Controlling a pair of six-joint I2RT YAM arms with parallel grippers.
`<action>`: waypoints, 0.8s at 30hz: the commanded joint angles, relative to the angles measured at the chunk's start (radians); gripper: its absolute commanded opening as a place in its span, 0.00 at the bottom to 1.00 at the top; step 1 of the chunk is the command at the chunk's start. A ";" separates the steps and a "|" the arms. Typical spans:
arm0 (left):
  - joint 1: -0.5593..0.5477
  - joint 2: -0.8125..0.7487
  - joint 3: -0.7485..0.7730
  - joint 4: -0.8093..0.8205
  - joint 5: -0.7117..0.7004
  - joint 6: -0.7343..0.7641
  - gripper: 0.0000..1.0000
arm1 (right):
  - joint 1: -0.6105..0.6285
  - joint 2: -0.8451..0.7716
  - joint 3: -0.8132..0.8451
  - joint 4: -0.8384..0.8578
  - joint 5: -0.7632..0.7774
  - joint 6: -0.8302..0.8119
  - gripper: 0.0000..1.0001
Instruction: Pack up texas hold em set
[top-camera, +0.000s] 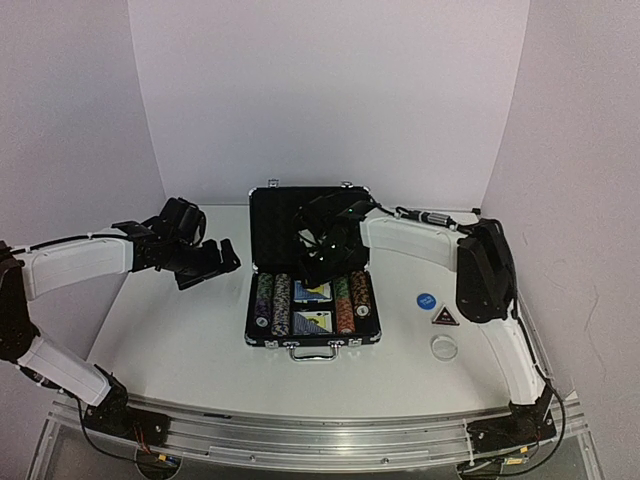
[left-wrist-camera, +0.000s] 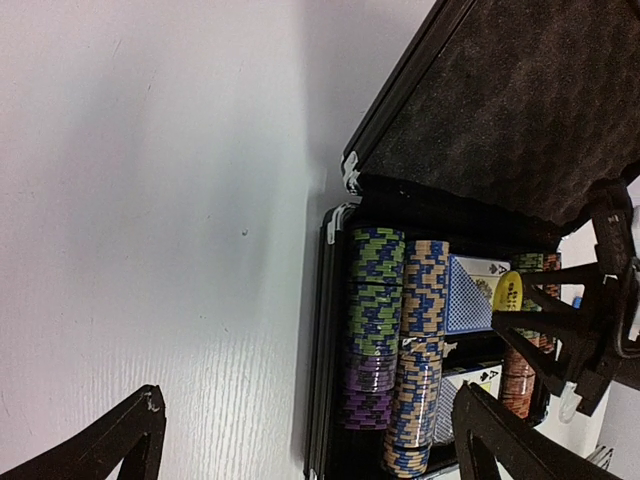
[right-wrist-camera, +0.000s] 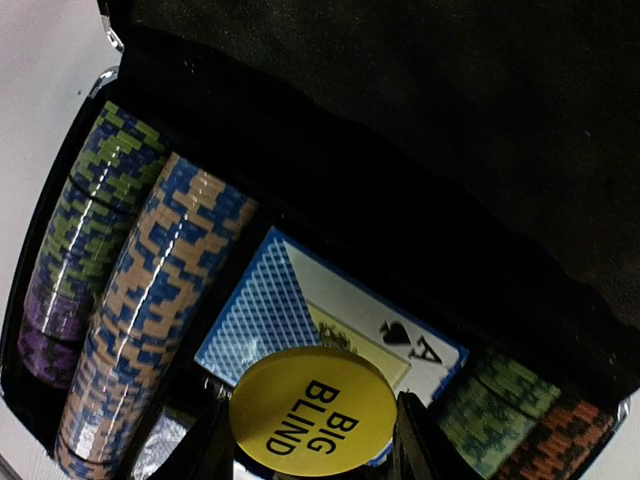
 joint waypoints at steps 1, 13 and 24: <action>0.008 -0.043 -0.007 0.023 0.011 0.004 1.00 | 0.010 0.081 0.114 -0.011 0.009 -0.022 0.35; 0.011 -0.048 -0.028 0.026 0.011 -0.009 1.00 | 0.011 0.179 0.192 -0.009 -0.006 -0.040 0.51; 0.011 -0.029 -0.011 0.033 0.018 -0.004 1.00 | 0.012 0.045 0.185 -0.009 0.012 -0.050 0.88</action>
